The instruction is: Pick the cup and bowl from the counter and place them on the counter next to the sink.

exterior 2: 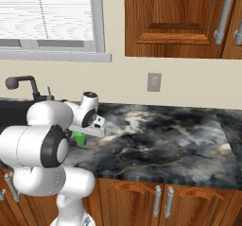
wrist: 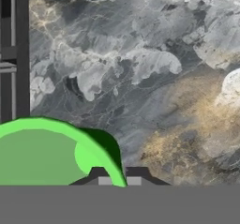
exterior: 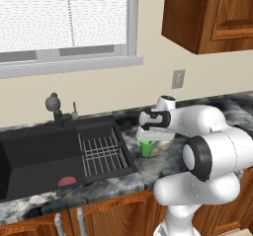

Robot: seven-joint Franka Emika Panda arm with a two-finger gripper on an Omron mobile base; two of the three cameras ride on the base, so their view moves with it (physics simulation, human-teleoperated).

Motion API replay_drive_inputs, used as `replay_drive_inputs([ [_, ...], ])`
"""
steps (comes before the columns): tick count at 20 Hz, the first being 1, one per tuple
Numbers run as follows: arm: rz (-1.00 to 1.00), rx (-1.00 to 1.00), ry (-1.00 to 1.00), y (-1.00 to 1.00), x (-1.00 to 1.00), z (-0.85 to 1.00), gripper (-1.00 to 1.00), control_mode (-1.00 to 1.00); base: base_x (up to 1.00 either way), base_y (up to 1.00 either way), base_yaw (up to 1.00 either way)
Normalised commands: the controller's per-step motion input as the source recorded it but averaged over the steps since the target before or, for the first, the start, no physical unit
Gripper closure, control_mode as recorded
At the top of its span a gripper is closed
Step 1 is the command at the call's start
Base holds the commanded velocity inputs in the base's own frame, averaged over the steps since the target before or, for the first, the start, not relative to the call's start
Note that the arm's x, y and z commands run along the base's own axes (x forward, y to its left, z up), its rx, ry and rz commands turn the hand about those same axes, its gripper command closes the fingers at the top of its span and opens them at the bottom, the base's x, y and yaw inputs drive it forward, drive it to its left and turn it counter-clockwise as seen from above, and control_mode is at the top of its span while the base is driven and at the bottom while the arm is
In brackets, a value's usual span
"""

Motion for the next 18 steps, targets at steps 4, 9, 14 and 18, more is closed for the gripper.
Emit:
replay_drive_inputs([
  [4,0.00,0.00,0.00,0.00,0.00,-0.06,1.00,-1.00,0.00,0.00,0.00],
  [9,0.00,0.00,0.00,0.00,0.00,0.00,1.00,-1.00,0.00,0.00,0.00],
  [14,0.00,0.00,0.00,0.00,0.00,0.00,-1.00,-1.00,0.00,0.00,0.00],
  [18,0.00,0.00,0.00,0.00,0.00,0.00,-1.00,-1.00,0.00,0.00,0.00],
])
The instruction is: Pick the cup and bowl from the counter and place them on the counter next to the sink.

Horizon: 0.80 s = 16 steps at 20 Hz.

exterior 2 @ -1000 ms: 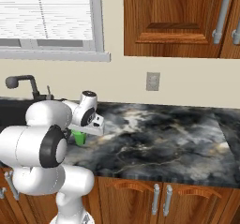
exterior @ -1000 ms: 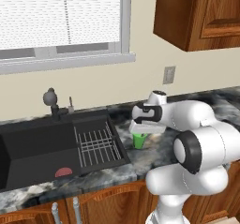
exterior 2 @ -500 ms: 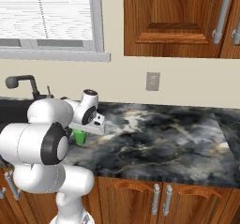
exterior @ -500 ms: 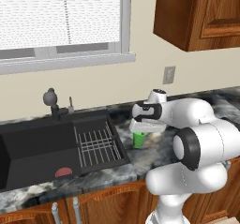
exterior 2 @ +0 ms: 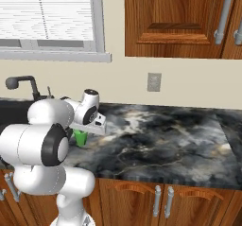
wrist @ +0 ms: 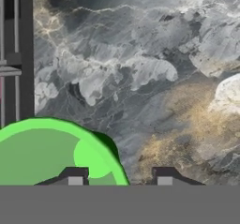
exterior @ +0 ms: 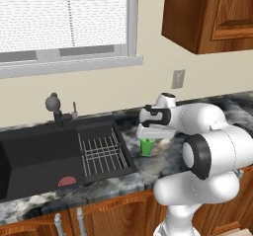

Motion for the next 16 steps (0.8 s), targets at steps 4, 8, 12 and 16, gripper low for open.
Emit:
replay_drive_inputs([
  [4,0.00,0.00,0.00,0.00,0.00,0.00,-1.00,-1.00,0.00,0.00,0.00],
  [8,0.00,-0.01,0.02,0.00,-0.23,0.04,-1.00,-1.00,0.00,0.00,0.00],
  [12,0.00,0.00,0.00,-0.02,-0.36,0.14,-1.00,-1.00,0.00,0.00,0.00],
  [16,0.00,0.00,-0.03,0.00,-0.13,0.16,-1.00,-1.00,0.00,0.00,0.00],
])
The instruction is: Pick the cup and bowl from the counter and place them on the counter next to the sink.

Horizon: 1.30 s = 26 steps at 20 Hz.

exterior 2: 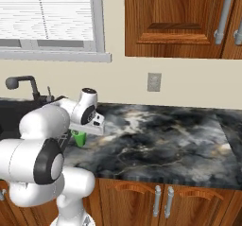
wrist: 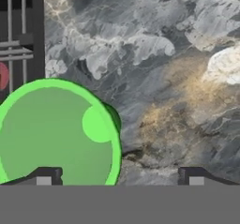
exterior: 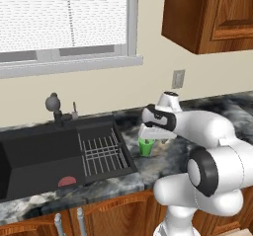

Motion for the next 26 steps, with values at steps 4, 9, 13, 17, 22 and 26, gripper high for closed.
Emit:
replay_drive_inputs([
  [4,0.00,0.00,-0.06,0.00,-0.15,0.38,-1.00,-1.00,0.00,0.00,0.00],
  [9,0.00,0.00,-0.07,0.00,0.13,0.49,-1.00,-1.00,0.00,0.00,0.00],
  [13,0.00,0.00,-0.04,-0.06,-0.11,0.44,-1.00,-1.00,0.00,0.00,0.00],
  [17,0.00,0.01,-0.06,-0.28,-0.78,0.13,-1.00,-1.00,0.00,0.00,0.00],
  [22,0.00,0.00,-0.12,-0.12,-0.94,0.02,-1.00,-1.00,0.00,0.00,0.00],
  [26,0.00,0.00,-0.16,0.00,-0.82,0.35,-1.00,-1.00,0.00,0.00,0.00],
])
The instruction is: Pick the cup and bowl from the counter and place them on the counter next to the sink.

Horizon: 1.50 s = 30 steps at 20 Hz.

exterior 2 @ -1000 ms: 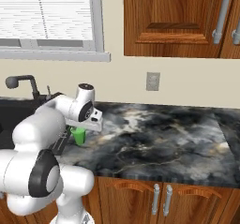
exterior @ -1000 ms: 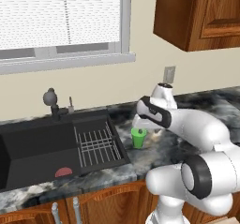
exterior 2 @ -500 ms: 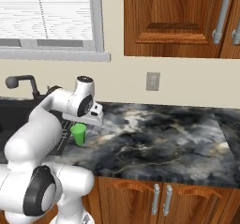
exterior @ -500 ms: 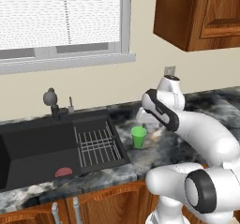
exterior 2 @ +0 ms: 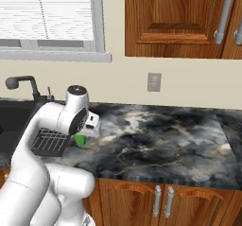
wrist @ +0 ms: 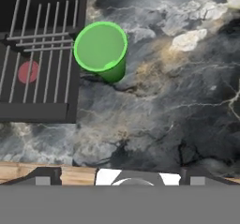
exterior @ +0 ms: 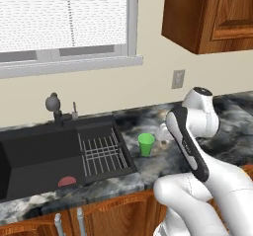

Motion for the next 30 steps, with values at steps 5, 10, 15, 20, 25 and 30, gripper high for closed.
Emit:
replay_drive_inputs([
  [5,0.00,0.00,-0.23,0.00,-0.36,0.33,-1.00,-1.00,0.00,0.00,0.00],
  [10,0.00,0.00,-0.06,-0.01,-0.43,0.19,-1.00,-1.00,0.00,0.00,0.00],
  [15,0.00,-0.05,0.14,-0.04,-0.20,0.11,-1.00,-1.00,0.00,0.00,0.00],
  [20,0.00,-0.07,0.23,0.00,-0.01,-0.01,-1.00,-1.00,0.00,0.00,0.00],
  [25,0.00,0.00,0.00,0.00,0.00,0.00,-1.00,-1.00,0.00,0.00,0.00],
  [30,0.00,0.00,0.00,0.00,0.00,0.00,-1.00,-1.00,0.00,0.00,0.00],
])
